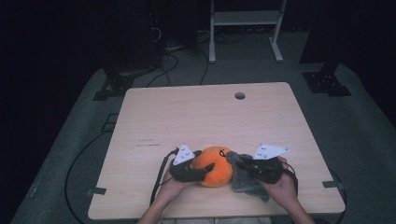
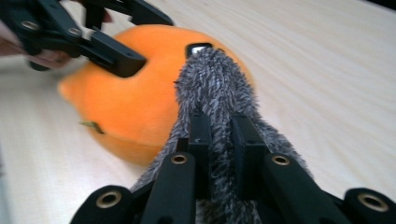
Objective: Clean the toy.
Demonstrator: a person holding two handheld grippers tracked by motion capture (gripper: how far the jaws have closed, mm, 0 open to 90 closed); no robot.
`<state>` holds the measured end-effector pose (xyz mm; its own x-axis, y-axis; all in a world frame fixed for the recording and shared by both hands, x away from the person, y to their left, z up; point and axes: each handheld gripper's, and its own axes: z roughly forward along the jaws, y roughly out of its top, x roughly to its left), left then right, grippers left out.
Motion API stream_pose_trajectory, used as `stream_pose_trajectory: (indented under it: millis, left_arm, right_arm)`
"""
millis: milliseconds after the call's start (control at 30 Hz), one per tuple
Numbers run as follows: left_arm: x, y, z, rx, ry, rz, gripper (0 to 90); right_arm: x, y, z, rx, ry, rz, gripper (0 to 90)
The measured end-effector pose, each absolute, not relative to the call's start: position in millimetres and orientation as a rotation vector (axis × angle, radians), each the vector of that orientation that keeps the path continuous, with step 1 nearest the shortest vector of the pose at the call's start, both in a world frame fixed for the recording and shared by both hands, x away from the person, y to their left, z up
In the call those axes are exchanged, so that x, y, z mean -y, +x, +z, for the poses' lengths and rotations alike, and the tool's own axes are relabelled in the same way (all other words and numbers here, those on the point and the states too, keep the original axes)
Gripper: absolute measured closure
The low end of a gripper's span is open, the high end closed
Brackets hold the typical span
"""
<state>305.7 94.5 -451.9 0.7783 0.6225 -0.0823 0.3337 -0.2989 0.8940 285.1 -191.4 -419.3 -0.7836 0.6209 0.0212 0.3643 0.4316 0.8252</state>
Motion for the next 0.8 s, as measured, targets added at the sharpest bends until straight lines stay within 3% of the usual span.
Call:
stream_pose_trajectory:
  millis: [167, 433, 633, 800]
  left_arm:
    - [-95, 306, -453, -0.728, 1.901, 0.333, 28.7]
    - [-94, 306, -451, -0.719, 1.913, 0.339, 28.9]
    - [-94, 307, -453, -0.734, 1.901, 0.328, 28.8]
    - [-93, 307, -452, -0.736, 1.901, 0.333, 28.9]
  right_arm:
    - [169, 268, -416, -2.480, 0.677, 1.312, 78.4]
    - [193, 286, -422, -2.406, 0.878, 1.311, 78.7]
    - [170, 271, -419, -2.502, 0.720, 1.366, 77.8]
    - [173, 274, -419, -2.393, 0.768, 1.299, 65.8]
